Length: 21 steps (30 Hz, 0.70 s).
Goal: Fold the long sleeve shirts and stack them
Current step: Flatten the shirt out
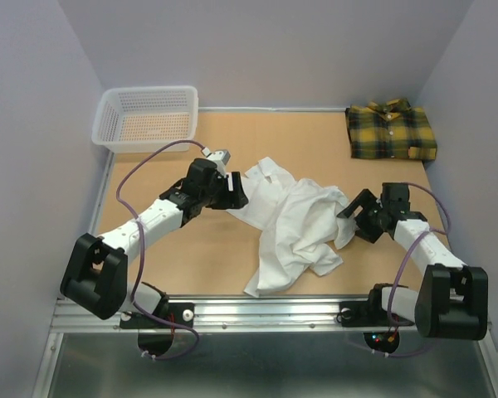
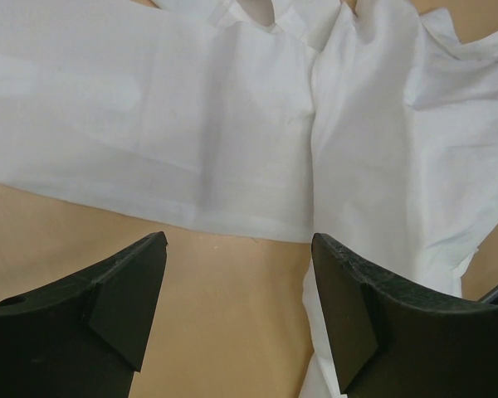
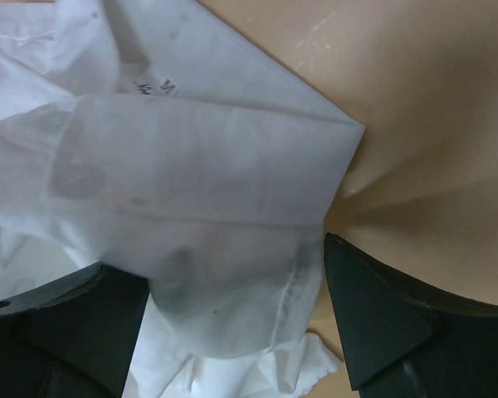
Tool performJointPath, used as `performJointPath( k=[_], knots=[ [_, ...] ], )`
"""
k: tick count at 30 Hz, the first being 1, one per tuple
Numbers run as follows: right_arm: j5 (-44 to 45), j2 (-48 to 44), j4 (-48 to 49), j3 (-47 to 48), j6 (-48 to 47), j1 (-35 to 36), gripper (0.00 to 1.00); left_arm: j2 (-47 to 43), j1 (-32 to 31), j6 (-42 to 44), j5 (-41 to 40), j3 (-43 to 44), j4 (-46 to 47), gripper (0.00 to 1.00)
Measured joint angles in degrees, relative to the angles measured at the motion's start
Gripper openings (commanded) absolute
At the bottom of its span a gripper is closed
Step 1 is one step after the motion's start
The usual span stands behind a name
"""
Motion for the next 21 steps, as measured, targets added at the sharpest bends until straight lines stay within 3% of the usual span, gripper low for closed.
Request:
performJointPath(
  k=[4, 7, 8, 12, 13, 15, 21],
  knots=[
    [-0.9, 3.8, 7.5, -4.5, 1.9, 0.0, 0.82, -0.2, 0.3, 1.3, -0.1, -2.7, 0.2, 0.82],
    [-2.3, 5.4, 12.8, -5.0, 1.2, -0.2, 0.68, -0.4, 0.4, 2.1, -0.3, -4.3, 0.7, 0.82],
    [-2.4, 5.8, 13.7, -5.0, 0.8, -0.2, 0.54, -0.4, 0.4, 2.3, -0.3, -4.7, 0.9, 0.82],
    [-2.3, 5.2, 15.1, -4.3, -2.7, -0.1, 0.17, -0.4, 0.7, 2.7, -0.4, -5.1, 1.6, 0.82],
    [-2.0, 4.6, 15.0, -3.5, -3.5, -0.1, 0.12, -0.4, 0.7, 2.8, -0.4, -5.1, 1.7, 0.82],
    [-1.2, 3.8, 13.6, -0.2, -5.4, -0.1, 0.06, -0.4, 0.8, 2.8, -0.4, -5.1, 1.8, 0.82],
    [5.2, 4.1, 11.9, 20.7, -15.1, -0.1, 0.05, -0.4, 3.0, 2.6, 0.1, -1.5, 0.1, 0.82]
  ],
)
